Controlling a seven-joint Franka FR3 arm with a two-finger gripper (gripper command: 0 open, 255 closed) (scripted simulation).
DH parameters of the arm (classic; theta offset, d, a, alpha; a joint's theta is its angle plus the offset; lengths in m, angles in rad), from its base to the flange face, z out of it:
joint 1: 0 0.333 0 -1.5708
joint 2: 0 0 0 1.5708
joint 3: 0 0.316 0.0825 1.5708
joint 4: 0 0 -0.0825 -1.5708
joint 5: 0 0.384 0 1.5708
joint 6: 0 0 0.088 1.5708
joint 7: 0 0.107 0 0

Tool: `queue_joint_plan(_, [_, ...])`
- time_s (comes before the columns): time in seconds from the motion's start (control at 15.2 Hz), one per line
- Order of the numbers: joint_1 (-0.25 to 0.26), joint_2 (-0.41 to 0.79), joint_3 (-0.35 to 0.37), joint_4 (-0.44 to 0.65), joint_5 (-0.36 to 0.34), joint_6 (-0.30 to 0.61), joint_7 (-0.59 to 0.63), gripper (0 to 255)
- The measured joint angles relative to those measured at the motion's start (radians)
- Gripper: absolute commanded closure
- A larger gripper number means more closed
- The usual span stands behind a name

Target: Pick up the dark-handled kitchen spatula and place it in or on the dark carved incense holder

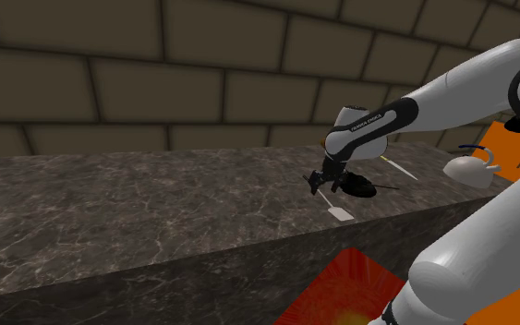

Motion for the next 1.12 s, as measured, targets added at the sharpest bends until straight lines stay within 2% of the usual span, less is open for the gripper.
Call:
queue_joint_plan(0.07, [0.000, 0.000, 0.000, 0.000, 0.000, 0.000, 0.000, 255])
queue_joint_plan(0.73, [0.000, 0.000, 0.000, 0.000, 0.000, 0.000, 0.000, 255])
queue_joint_plan(1.12, [-0.003, -0.048, 0.006, 0.028, -0.008, -0.076, 0.007, 255])
